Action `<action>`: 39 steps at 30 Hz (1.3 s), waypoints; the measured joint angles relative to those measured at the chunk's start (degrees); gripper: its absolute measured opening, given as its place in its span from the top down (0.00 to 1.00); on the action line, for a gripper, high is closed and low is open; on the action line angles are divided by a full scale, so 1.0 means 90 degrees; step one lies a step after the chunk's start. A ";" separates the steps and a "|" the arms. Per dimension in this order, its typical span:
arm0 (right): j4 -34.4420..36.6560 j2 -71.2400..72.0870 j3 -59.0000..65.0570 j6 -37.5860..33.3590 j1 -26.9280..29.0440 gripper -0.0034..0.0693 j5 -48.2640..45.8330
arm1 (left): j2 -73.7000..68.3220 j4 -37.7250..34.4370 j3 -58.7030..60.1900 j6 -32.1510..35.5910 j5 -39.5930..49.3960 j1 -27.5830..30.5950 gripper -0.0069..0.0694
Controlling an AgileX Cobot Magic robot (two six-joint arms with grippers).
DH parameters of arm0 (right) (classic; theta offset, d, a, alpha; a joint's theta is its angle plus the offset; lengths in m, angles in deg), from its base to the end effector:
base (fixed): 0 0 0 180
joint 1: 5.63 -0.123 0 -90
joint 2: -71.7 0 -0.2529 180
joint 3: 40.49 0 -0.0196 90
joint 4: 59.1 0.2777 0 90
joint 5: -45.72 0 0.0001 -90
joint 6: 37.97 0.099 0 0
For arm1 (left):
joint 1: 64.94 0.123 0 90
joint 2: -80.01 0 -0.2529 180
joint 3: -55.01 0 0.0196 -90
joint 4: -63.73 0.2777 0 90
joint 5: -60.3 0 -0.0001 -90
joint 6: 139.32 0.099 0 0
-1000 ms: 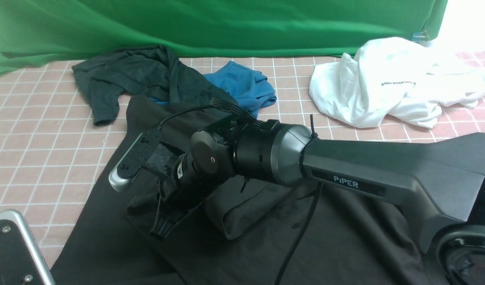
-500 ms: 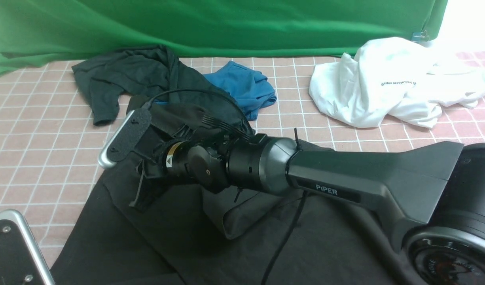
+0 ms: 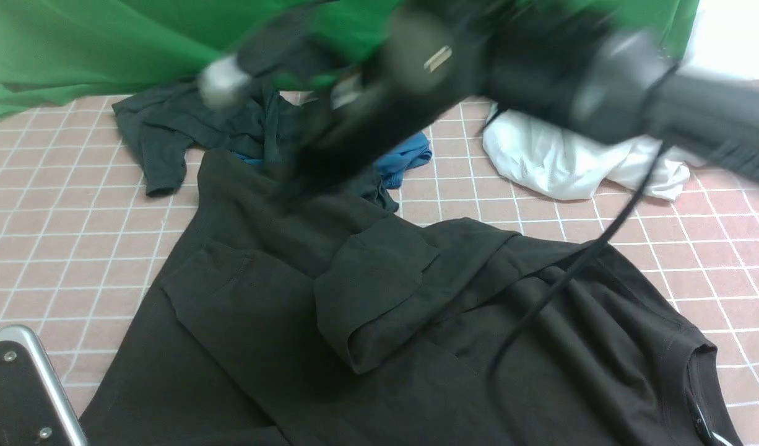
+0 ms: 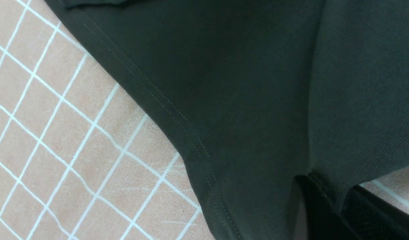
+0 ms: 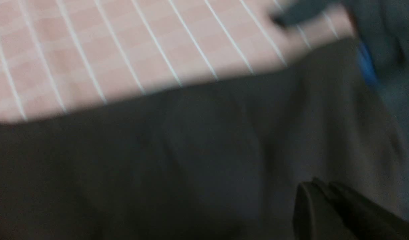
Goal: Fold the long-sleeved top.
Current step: Use the right arm to drag and drop the cuff onto the cuffclosest to the right arm
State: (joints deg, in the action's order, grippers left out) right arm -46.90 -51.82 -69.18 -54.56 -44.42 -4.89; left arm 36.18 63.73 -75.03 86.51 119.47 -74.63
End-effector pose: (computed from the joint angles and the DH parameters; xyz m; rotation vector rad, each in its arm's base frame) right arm 0.3595 0.3097 0.2501 -1.0931 2.3147 0.4134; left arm 0.1389 -0.0237 0.2111 1.2510 2.3768 0.2003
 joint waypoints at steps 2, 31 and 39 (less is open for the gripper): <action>-0.0016 0.0108 0.0367 0.0369 0.0535 0.75 -0.0502 | 0.0000 0.0000 0.0000 0.0000 0.0000 0.0000 0.86; 0.1983 -0.0563 0.2547 0.0543 0.1105 0.22 0.1924 | 0.0000 -0.0260 0.0000 0.0000 -0.0103 0.0000 0.86; 0.1983 -0.0570 0.2541 0.0385 0.0927 0.53 0.1828 | 0.0000 -0.0269 0.0000 0.0000 -0.0103 0.0000 0.86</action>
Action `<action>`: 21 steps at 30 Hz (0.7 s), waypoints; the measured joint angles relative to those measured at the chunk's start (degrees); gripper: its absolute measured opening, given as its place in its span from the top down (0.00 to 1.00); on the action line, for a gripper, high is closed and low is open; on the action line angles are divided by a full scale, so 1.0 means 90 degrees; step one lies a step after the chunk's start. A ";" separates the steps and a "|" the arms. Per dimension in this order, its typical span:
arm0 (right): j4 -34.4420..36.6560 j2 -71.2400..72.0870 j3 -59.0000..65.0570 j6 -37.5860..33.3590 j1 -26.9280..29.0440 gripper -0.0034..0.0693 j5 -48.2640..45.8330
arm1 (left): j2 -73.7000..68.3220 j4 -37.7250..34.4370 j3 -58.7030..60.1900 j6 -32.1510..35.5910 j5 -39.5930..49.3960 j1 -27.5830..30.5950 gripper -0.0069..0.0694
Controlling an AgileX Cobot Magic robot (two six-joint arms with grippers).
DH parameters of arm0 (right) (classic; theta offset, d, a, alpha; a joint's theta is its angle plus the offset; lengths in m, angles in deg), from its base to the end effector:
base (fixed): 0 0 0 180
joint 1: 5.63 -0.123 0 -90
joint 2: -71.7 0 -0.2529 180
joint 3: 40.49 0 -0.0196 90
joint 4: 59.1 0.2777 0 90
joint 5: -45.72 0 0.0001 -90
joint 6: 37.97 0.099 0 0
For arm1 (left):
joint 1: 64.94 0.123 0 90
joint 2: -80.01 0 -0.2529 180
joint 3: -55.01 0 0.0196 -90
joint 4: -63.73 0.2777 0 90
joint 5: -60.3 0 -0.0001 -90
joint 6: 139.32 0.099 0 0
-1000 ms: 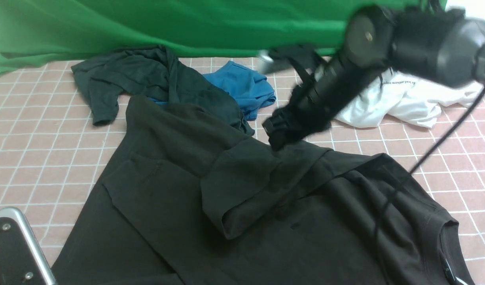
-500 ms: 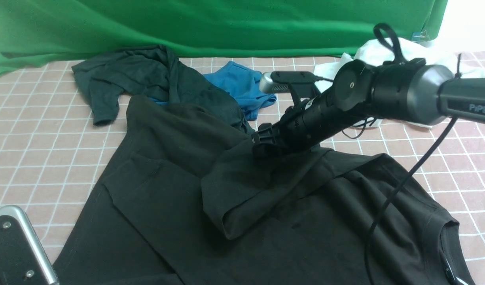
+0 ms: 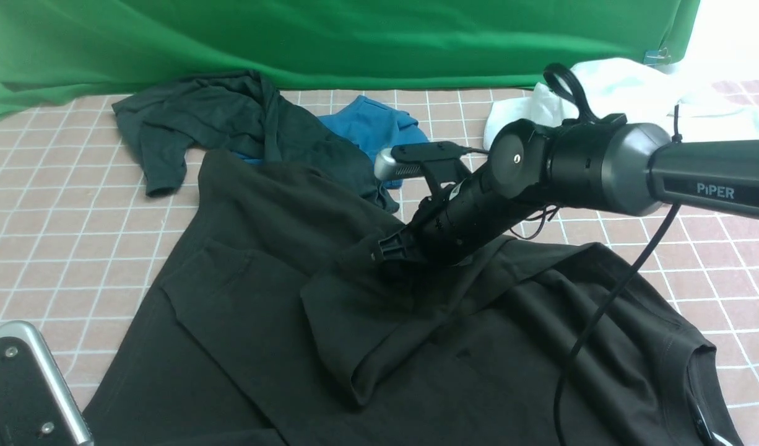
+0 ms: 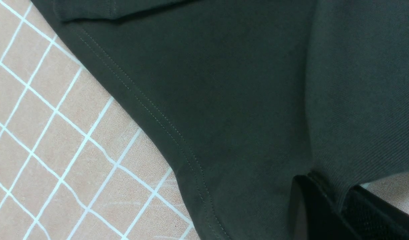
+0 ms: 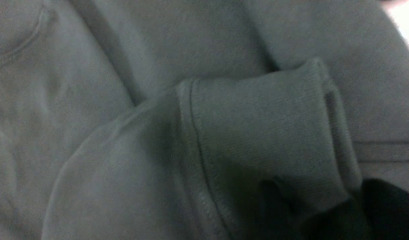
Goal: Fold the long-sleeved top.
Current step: Use the right arm to drag and drop the cuff onto the cuffclosest to the right arm
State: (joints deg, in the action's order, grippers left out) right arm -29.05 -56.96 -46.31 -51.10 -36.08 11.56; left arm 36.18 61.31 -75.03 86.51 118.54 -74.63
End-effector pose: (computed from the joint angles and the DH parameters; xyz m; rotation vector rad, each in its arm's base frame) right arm 0.3691 0.2493 0.1015 -0.5223 2.6993 0.6057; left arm 0.1397 -0.0275 0.2119 1.2237 2.3628 0.1531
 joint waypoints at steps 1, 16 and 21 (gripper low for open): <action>0.0000 0.0000 -0.0013 -0.0039 -0.0009 0.59 -0.0070 | 0.0000 0.0000 0.0000 -0.0014 0.0000 0.0000 0.86; 0.0102 0.1039 -0.0189 -0.0357 -0.0367 0.80 -0.0220 | 0.0000 -0.0006 0.0000 -0.0013 0.0000 0.0000 0.86; 0.0272 0.1114 -0.0250 -0.0357 -0.1243 0.80 0.0325 | 0.0000 -0.0006 0.0000 -0.0013 0.0000 0.0000 0.86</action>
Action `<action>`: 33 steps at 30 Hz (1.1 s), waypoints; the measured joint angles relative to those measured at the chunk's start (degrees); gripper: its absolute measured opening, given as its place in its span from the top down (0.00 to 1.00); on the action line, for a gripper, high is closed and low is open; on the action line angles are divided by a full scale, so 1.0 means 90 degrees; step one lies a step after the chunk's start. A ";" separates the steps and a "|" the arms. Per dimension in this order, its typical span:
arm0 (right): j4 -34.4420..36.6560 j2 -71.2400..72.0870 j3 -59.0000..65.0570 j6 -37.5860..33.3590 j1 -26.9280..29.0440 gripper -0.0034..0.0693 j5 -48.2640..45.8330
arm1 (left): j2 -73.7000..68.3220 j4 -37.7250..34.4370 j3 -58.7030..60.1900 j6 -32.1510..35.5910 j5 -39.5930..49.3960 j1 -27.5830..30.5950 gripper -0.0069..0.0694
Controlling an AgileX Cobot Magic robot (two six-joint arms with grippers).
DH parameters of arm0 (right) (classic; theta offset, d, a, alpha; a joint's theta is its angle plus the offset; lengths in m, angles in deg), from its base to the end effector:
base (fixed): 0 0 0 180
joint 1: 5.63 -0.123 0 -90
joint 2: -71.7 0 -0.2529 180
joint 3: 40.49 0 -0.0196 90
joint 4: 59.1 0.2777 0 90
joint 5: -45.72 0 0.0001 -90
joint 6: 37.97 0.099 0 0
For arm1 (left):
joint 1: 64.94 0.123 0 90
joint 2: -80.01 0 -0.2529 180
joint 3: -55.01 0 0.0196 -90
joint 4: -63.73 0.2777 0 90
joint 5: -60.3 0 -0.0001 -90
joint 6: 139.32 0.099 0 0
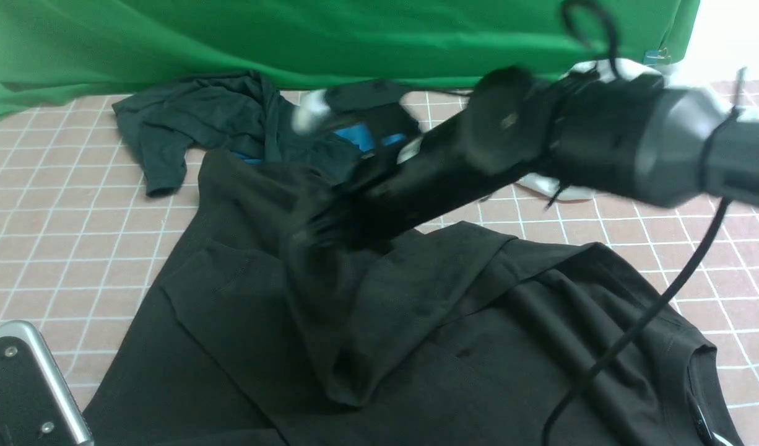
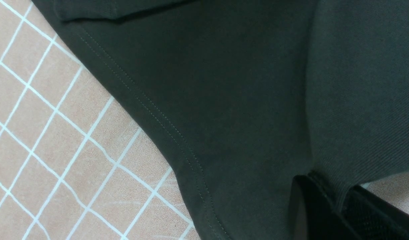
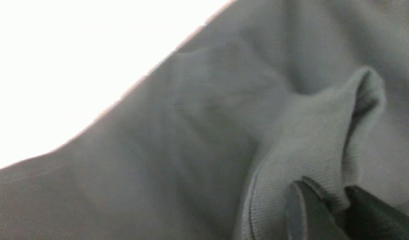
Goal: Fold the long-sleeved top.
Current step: Use the right arm to drag and drop the cuff onto the cuffclosest to the right arm, then use both arms simultaneously to clamp the lower edge of the clothing fabric
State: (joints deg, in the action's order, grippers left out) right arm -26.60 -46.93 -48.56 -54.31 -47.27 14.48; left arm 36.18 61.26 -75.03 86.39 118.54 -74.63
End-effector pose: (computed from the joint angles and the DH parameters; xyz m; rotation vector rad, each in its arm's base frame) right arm 0.3195 0.3210 0.1955 -0.7681 2.3847 0.7560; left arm 0.1397 -0.0275 0.2119 1.2207 2.3640 0.1513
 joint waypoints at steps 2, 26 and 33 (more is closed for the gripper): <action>0.0022 -0.0040 0.0000 0.0006 -0.0281 0.80 0.0266 | 0.0000 0.0000 0.0000 0.0000 0.0000 0.0000 0.86; -0.2480 0.0742 0.0000 0.0827 -0.0432 0.53 -0.0469 | 0.0000 -0.0041 0.0000 0.0000 0.0000 0.0000 0.86; -0.5255 0.1762 0.1159 0.2373 0.1085 0.61 -0.1581 | 0.0000 -0.0046 0.0000 0.0000 0.0000 0.0000 0.86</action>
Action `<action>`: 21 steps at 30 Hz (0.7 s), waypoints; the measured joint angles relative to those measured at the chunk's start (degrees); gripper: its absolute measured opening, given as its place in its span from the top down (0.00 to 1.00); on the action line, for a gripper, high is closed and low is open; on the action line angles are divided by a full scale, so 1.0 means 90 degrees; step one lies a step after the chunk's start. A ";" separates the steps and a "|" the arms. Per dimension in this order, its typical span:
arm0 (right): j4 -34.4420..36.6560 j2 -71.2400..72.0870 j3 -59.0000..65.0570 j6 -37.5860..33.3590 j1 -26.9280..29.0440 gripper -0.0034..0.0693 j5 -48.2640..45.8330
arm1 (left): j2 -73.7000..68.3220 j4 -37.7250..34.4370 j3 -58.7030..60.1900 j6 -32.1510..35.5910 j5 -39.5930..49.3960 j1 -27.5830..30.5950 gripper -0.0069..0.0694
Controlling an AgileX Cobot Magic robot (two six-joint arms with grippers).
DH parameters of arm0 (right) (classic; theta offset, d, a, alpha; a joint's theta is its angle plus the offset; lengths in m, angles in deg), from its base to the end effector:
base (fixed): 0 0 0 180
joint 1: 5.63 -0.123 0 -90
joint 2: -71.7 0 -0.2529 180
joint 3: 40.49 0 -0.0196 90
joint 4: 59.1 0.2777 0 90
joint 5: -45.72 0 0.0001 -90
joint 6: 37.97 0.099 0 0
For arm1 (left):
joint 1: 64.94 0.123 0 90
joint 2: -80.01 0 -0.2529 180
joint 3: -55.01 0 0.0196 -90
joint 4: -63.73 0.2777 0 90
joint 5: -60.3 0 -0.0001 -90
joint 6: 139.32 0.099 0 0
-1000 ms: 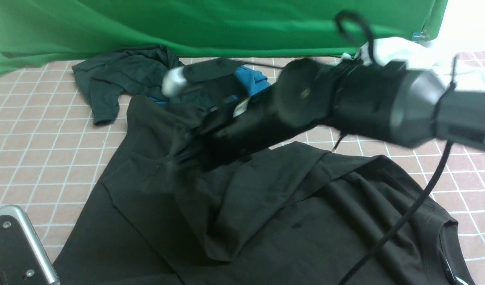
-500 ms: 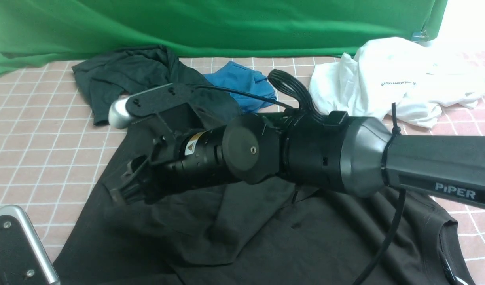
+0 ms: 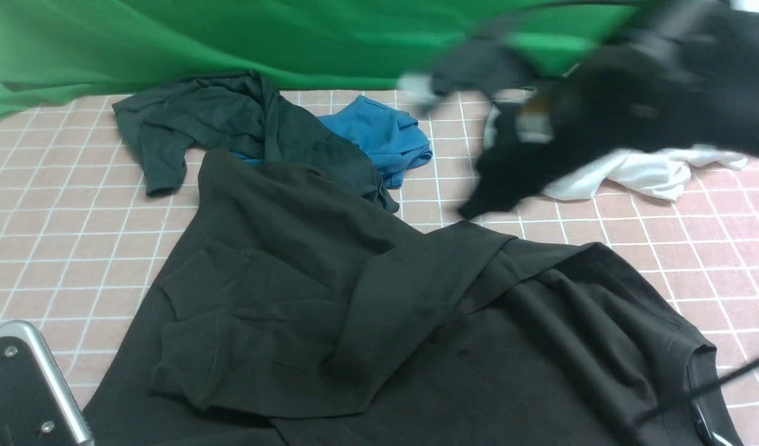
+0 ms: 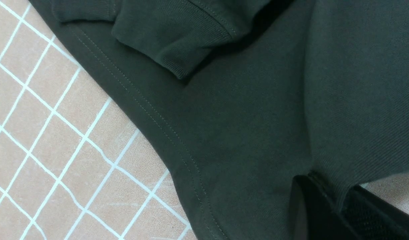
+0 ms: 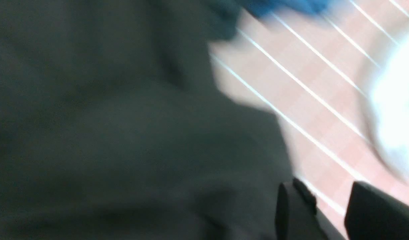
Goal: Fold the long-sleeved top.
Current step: Use both arms simultaneously to clamp the lower edge of the clothing fabric
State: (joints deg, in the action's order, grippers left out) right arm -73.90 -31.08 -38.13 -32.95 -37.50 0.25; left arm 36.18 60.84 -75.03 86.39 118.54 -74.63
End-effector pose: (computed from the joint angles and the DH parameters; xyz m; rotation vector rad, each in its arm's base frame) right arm 0.3307 0.1844 0.2320 -0.7666 2.4693 -0.0710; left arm 0.1396 -0.0281 0.2120 1.2172 2.3639 0.1421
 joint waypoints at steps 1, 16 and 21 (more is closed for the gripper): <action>-0.0086 0.0080 0.0411 0.0014 0.0268 0.60 0.0108 | 0.0000 -0.0001 0.0000 0.0000 0.0000 0.0000 0.86; 0.0966 -0.1105 0.1691 -0.3281 0.2539 0.07 0.2890 | 0.0000 -0.0022 0.0000 0.0000 0.0000 0.0000 0.86; 0.1049 -0.1380 0.1636 -0.3416 0.2525 0.21 0.2917 | 0.0000 -0.0022 0.0000 0.0000 0.0000 0.0000 0.86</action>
State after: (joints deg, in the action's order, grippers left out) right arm -64.45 -43.50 -23.40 -63.69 -14.78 26.50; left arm 36.18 60.64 -75.03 86.39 118.54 -74.63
